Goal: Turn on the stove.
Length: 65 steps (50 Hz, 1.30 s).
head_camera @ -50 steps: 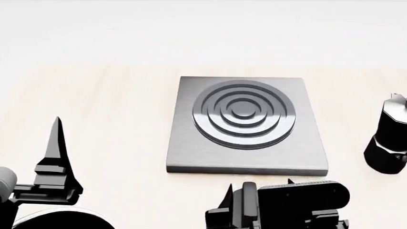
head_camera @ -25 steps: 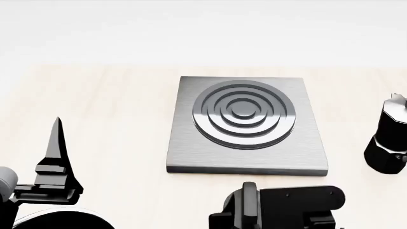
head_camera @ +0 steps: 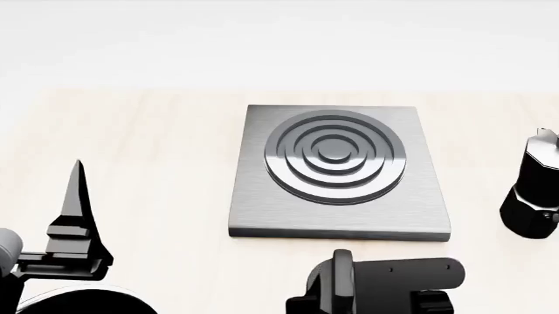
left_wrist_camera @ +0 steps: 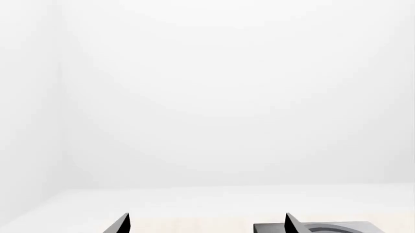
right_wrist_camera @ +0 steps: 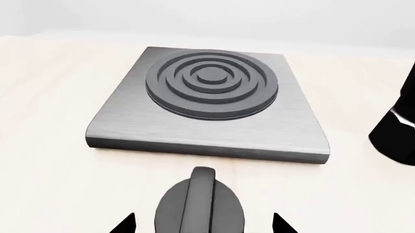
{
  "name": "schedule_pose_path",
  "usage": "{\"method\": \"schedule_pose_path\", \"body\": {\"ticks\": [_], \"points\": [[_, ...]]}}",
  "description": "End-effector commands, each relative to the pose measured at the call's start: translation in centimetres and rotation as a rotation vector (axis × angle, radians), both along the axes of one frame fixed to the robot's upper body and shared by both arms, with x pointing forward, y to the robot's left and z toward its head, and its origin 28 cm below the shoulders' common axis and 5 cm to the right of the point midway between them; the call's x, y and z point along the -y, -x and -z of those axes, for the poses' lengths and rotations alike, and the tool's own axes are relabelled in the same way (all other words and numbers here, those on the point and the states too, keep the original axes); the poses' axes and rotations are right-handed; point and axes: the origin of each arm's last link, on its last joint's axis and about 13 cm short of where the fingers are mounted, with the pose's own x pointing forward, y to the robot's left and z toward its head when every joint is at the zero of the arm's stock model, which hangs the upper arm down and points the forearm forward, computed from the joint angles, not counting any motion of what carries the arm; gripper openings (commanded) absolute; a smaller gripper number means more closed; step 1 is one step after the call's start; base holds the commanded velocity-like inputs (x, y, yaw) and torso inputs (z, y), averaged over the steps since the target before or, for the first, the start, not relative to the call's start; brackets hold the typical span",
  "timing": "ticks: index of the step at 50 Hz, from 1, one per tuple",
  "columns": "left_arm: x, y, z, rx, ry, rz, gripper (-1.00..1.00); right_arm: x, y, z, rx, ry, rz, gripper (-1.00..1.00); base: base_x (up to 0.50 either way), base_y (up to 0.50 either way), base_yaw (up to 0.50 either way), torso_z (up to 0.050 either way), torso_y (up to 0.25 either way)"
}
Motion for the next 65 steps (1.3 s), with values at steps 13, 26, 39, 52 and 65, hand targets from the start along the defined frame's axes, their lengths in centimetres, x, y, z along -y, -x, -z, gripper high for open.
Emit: {"method": "schedule_pose_path", "body": {"ticks": [13,26,39,52,65], "points": [[0.0,0.1,-0.1,0.001,0.0,0.001,1.0,-0.2,-0.6,1.0,-0.041,0.0,-0.005,1.0,0.0,0.0,0.0,0.0,0.0],[0.0,0.0,0.0,0.0,0.002,0.001,1.0,-0.2,-0.9,1.7,-0.061,-0.003,0.002,1.0,0.0,0.0,0.0,0.0,0.0],[0.0,0.0,0.1,-0.001,0.002,0.001,1.0,-0.2,-1.4,1.9,-0.081,-0.003,0.013,1.0,0.0,0.0,0.0,0.0,0.0],[0.0,0.0,0.1,-0.003,0.003,0.001,1.0,-0.1,-2.0,2.3,-0.097,-0.006,0.018,1.0,0.0,0.0,0.0,0.0,0.0],[0.0,-0.1,0.1,-0.002,0.002,0.002,1.0,0.0,-2.8,2.9,-0.118,-0.005,0.013,1.0,0.0,0.0,0.0,0.0,0.0]]}}
